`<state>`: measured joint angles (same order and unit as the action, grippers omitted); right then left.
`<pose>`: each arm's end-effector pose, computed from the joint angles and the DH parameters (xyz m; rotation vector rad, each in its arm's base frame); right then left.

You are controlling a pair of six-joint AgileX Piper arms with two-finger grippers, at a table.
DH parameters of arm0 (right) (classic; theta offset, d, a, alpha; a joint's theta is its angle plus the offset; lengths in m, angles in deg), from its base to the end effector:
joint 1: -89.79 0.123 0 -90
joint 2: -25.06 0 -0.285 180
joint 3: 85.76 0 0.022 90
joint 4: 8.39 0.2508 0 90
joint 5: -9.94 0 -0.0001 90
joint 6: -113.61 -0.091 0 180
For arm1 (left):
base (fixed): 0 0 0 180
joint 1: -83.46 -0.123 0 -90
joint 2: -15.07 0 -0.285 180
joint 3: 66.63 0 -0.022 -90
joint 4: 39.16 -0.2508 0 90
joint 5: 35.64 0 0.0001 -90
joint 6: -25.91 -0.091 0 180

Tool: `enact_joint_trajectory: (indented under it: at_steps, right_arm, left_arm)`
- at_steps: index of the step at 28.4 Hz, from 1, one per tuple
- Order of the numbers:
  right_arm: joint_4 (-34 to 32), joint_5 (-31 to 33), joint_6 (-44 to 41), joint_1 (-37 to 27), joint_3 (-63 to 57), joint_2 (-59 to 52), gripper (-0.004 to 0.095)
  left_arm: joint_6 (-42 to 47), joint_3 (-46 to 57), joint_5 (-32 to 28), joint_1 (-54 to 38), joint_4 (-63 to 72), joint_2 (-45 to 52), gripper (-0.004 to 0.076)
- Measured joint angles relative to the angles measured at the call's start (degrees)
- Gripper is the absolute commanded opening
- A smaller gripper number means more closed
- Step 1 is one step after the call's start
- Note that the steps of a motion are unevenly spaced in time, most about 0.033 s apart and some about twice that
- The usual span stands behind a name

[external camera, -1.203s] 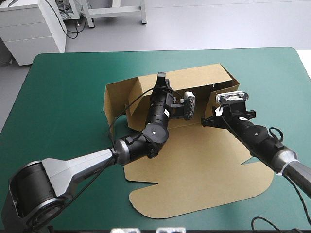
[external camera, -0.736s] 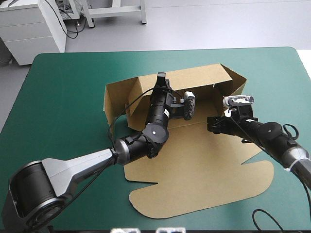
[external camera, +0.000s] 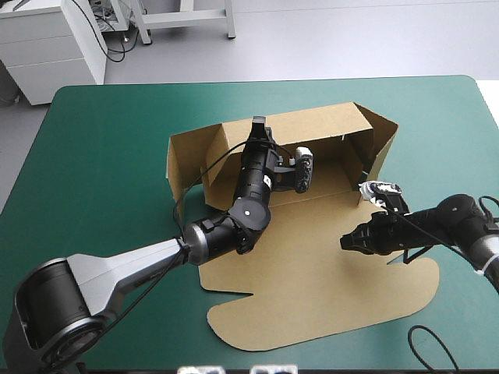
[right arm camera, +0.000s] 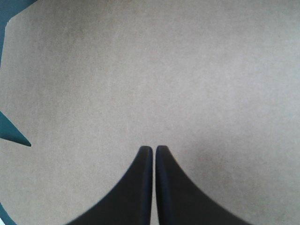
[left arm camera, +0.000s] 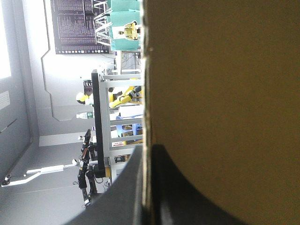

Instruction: Fold the box

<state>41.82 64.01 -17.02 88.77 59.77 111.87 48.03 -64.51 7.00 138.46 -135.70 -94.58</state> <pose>0.2319 0.0525 0.2281 -0.4408 2.5990 0.8576 0.2806 -0.2938 0.3005 1.4274 1.2167 0.9406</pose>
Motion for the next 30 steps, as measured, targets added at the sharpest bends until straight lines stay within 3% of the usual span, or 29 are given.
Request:
enact_joint_trajectory:
  at_steps: [4, 8, 12, 18, 25, 30]
  right_arm:
    - [-0.4, 1.5, -0.5, 0.0, 0.6, 0.0, -0.0012]
    - [-0.8, 6.9, -1.7, 0.0, 6.7, -0.3, -0.0012]
    - [-3.4, 9.7, -6.4, 0.0, 18.3, -1.8, -0.0012]
    - [-13.1, 8.6, -16.6, 0.0, 39.1, -0.5, -0.0014]
    - [-23.2, 8.1, -26.9, 0.0, 62.4, 13.4, -0.0014]
    - [-30.9, 8.1, -33.1, 0.0, 72.5, 24.6, -0.0014]
  left_arm:
    - [0.0, 0.0, 0.0, 0.0, 0.0, 0.0, -0.0007]
    - [0.0, 0.0, 0.0, 0.0, 0.0, 0.0, -0.0007]
    - [0.0, 0.0, 0.1, 0.0, 0.0, 0.0, -0.0007]
    - [0.0, 0.0, 0.2, 0.0, 0.0, 0.0, -0.0007]
    - [0.1, 0.0, 0.2, 0.0, 0.0, 0.0, -0.0007]
    - [0.2, 0.0, 0.2, 0.0, 0.0, 0.0, -0.0007]
